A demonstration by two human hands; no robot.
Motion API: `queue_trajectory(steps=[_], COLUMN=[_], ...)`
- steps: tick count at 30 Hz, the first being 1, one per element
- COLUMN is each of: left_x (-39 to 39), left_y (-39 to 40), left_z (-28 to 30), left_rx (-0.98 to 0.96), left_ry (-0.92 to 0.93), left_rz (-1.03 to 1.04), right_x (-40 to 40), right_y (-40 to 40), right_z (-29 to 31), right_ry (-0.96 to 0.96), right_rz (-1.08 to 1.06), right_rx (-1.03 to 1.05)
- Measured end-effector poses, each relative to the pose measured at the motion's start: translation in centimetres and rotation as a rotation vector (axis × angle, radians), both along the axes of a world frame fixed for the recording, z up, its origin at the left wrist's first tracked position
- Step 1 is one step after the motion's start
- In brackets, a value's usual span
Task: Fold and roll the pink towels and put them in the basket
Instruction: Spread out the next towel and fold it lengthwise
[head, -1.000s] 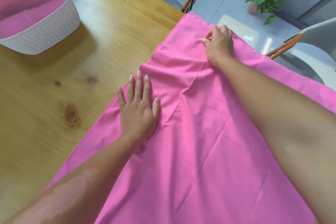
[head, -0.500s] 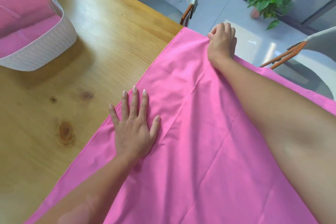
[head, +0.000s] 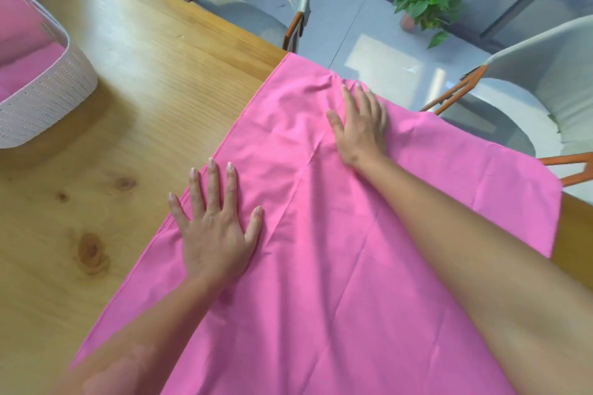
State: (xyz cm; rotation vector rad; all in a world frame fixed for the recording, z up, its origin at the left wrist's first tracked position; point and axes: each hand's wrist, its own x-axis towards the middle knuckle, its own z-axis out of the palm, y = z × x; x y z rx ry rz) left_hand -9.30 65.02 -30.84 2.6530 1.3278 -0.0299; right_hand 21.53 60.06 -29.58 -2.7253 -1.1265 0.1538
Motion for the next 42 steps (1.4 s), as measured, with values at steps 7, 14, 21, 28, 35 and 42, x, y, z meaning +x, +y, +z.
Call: queue_trajectory(steps=[7,14,21,28,35,42], left_x=[-0.5,-5.5,-12.4,-11.6,-7.4,7.1], left_y=[0.0,-0.4,-1.6,0.2,3.1,3.6], left_z=[-0.1,-0.3,0.2,1.0,1.6,2.0], left_rx=[-0.022,-0.020,-0.040,-0.075,-0.143,-0.146], left_ry=[-0.038,-0.029,-0.035,-0.039,-0.112,-0.195], left_rz=[-0.051,-0.102,-0.121,-0.325,-0.065,-0.495], right_x=[-9.1,-16.2,-20.7,-20.0,-11.5,-10.2], right_y=[-18.0,-24.8,-25.3,-27.1,-27.8,-14.1], right_z=[0.5,0.7,0.9,0.8,1.7,1.2], right_ry=[-0.047,-0.032,0.039,-0.060,0.010,0.061], right_rz=[-0.394,-0.457,-0.400,-0.577,-0.646,-0.393], right_rx=[-0.111,-0.235,-0.181,0.004,-0.121,-0.060])
